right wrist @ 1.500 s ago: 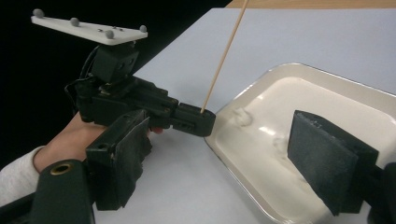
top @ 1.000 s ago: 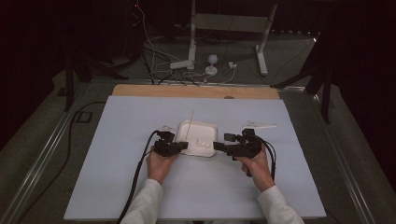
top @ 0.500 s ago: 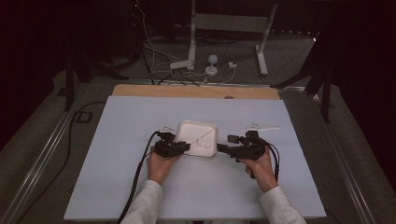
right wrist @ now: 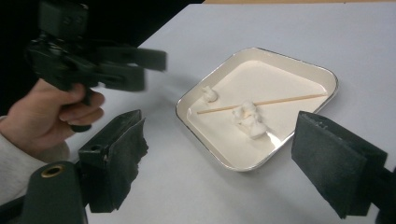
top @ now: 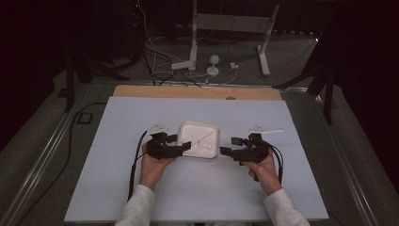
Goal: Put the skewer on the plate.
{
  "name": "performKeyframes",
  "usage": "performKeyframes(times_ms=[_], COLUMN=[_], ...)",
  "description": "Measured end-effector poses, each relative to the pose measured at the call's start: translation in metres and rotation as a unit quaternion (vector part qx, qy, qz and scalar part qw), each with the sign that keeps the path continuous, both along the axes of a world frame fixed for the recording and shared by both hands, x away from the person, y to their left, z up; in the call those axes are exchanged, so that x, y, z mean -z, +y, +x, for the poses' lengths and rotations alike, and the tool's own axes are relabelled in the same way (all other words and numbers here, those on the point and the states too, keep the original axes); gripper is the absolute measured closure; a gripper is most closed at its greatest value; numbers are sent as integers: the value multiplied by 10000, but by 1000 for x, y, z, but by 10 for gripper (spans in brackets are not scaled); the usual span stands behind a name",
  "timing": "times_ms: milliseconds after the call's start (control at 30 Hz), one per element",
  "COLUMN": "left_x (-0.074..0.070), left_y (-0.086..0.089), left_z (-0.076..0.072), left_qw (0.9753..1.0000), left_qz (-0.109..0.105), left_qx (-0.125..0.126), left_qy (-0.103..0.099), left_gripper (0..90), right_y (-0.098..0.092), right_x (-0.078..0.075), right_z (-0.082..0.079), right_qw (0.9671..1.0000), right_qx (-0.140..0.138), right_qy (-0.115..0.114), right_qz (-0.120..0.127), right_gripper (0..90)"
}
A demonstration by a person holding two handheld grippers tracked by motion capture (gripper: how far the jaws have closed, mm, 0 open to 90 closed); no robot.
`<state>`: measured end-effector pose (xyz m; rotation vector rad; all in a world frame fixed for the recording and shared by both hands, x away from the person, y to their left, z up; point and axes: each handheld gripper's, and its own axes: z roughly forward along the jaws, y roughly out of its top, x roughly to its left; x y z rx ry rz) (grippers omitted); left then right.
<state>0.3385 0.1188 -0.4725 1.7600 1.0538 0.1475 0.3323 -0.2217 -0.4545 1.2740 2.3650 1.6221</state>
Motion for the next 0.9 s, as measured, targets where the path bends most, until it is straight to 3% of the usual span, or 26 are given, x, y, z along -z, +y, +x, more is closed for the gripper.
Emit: performKeyframes(times_ms=[267,533,733,900], left_x=[-12,-11,-10,-11], left_y=[27,63,86,101], left_z=[-18,-42,-65,-76], left_qw=[9996,9974,9938,9918], left_qz=[-46,-49,36,186], left_qx=[-111,-486,-653,-733], left_qy=[-268,-538,-896,-1026], left_gripper=[92,15,8,8], right_y=[-9,-34,-49,-58], right_x=[-1,0,4,13], right_z=[-3,-15,-31,-45], right_qw=[9999,9989,9952,9925], right_qx=[104,309,412,546], right_qy=[-57,-306,-645,-777], right_qz=[-41,-197,-604,-775], right_gripper=[150,112,86,84])
